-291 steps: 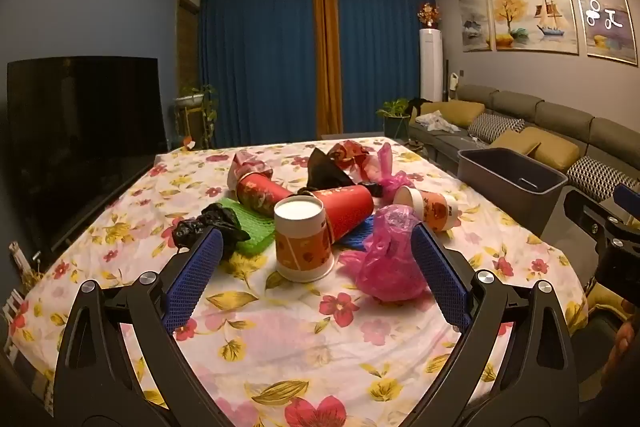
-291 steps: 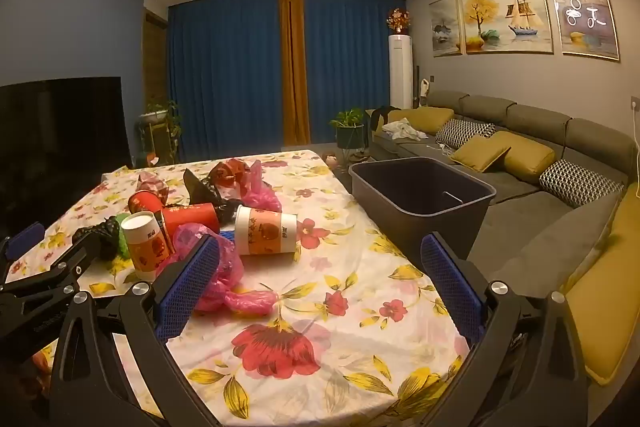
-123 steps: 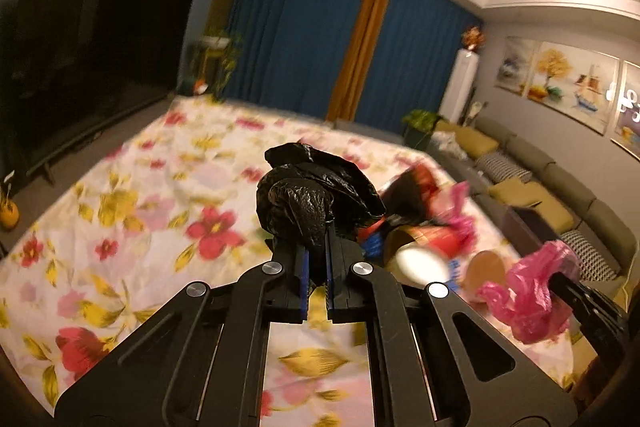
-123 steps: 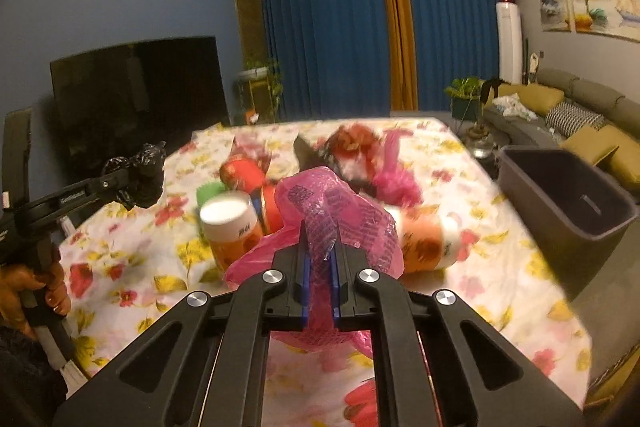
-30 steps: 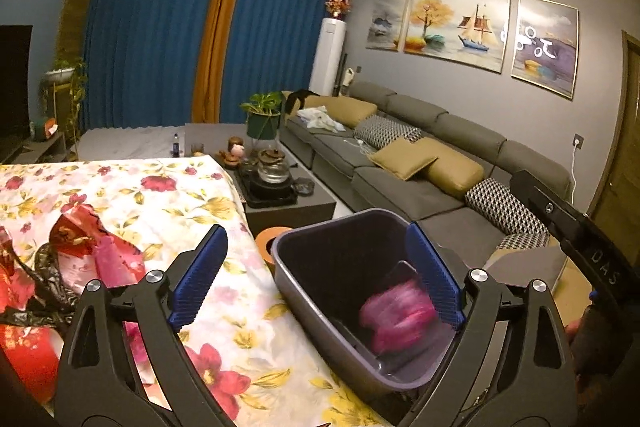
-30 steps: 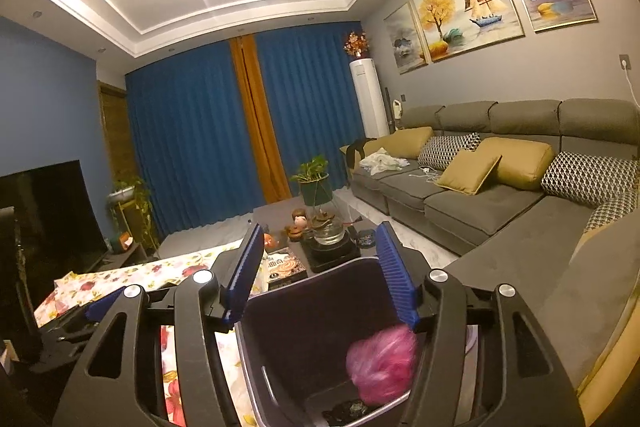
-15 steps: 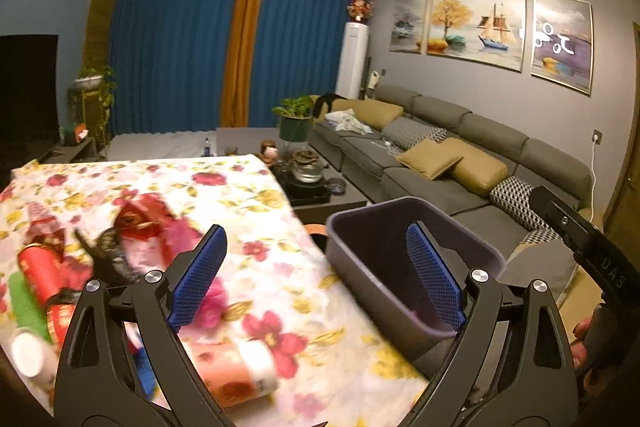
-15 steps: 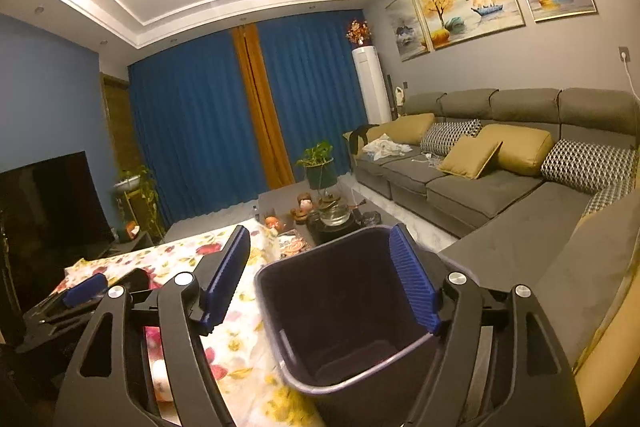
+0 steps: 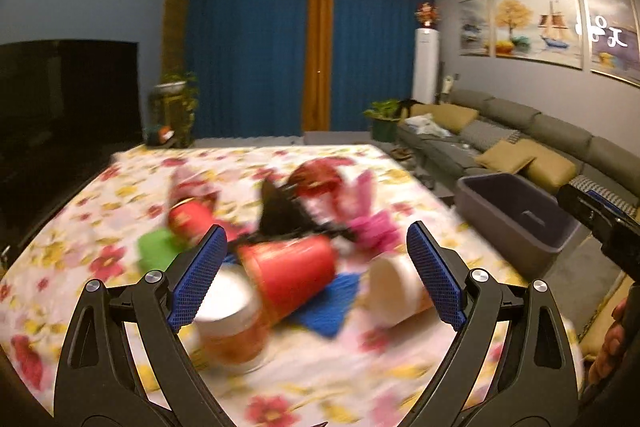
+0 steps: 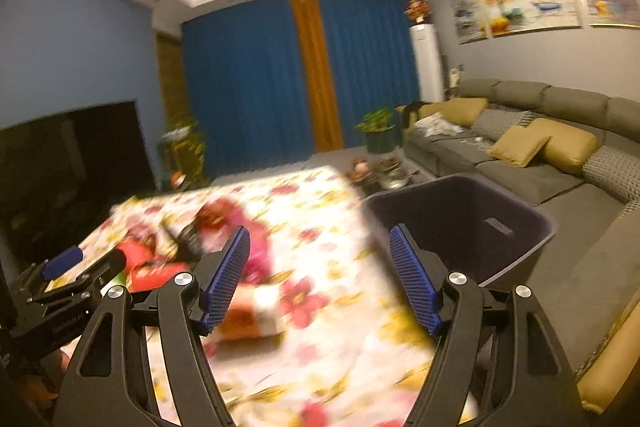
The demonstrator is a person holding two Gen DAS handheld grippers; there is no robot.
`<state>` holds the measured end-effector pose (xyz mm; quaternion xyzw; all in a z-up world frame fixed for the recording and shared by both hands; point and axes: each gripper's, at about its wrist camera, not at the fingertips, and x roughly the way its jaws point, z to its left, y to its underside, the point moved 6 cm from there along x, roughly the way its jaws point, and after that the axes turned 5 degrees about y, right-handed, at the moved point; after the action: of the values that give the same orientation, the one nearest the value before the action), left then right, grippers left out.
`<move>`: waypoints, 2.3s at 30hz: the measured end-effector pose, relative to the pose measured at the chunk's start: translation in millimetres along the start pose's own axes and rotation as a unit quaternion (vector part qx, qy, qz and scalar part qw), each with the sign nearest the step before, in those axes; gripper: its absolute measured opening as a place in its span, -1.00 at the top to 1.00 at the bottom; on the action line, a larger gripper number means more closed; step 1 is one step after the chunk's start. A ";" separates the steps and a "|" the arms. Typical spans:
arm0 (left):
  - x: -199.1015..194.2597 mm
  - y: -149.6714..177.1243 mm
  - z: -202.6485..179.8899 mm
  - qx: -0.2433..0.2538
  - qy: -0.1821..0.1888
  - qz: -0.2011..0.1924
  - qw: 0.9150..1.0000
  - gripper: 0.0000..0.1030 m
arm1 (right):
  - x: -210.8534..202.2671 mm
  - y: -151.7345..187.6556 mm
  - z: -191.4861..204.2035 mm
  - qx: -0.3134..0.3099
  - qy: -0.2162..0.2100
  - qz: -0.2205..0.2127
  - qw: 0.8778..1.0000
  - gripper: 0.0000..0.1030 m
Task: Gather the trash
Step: 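Move both tools back over the table toward the paper cups, then grasp the white-rimmed paper cup with the left gripper while the right gripper grasps a tan paper cup, then carry both paper cups over the grey bin and open both grippers to drop them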
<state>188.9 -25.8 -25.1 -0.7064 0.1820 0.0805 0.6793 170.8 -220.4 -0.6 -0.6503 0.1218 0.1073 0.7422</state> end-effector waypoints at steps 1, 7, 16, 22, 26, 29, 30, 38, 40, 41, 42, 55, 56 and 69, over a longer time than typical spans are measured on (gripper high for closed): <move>-3.0 5.1 9.3 -0.003 -0.004 0.003 1.000 -0.74 | 3.4 6.1 11.5 -0.007 -0.007 0.008 1.000 -0.38; -13.5 25.7 54.4 -0.021 -0.016 0.012 1.000 -0.74 | 15.2 36.6 58.0 -0.039 -0.022 0.042 0.998 -0.38; 8.4 40.1 73.8 -0.040 0.003 0.054 0.998 -0.74 | 19.6 49.3 90.0 -0.056 -0.019 0.051 0.997 -0.38; 28.0 46.3 68.7 -0.043 0.016 0.091 0.995 -0.74 | 20.3 52.4 95.2 -0.067 -0.015 0.055 0.996 -0.38; 38.4 49.3 72.6 -0.057 0.023 0.110 0.992 -0.52 | 28.1 54.7 98.9 -0.071 -0.011 0.064 0.995 -0.38; 41.7 52.3 72.9 -0.066 0.037 0.120 0.990 -0.28 | 35.3 58.3 100.2 -0.075 -0.008 0.073 0.995 -0.38; 42.0 52.3 72.7 -0.069 0.042 0.120 0.989 -0.15 | 38.2 60.4 100.9 -0.076 -0.006 0.077 0.994 -0.38; 32.6 48.6 74.8 -0.080 0.048 0.097 0.991 -0.12 | 60.6 69.2 103.7 -0.096 0.018 0.109 0.989 -0.21; 25.2 44.7 75.7 -0.078 0.045 0.084 0.992 -0.12 | 66.6 72.1 104.2 -0.102 0.025 0.117 0.987 -0.14; 22.8 43.0 76.1 -0.079 0.045 0.080 0.993 -0.12 | 69.6 73.7 104.3 -0.104 0.028 0.123 0.987 -0.11; 18.1 39.6 76.7 -0.078 0.044 0.072 0.993 -0.12 | 71.3 75.3 103.6 -0.104 0.030 0.127 0.986 -0.09; -4.1 24.1 81.6 -0.065 0.037 0.036 0.997 -0.12 | 78.8 85.5 88.4 -0.104 0.052 0.156 0.981 0.75; -4.2 24.2 81.7 -0.064 0.038 0.035 0.997 -0.12 | 77.1 84.9 86.6 -0.102 0.053 0.154 0.981 0.80; -11.4 14.1 48.5 -0.043 0.064 0.026 0.997 -0.11 | 46.7 62.0 53.1 -0.063 0.042 0.107 0.991 0.92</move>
<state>179.8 23.7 -37.3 -0.7333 0.2400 0.0608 0.6332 197.5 -159.6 -67.1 -0.6832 0.2150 0.1662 0.6778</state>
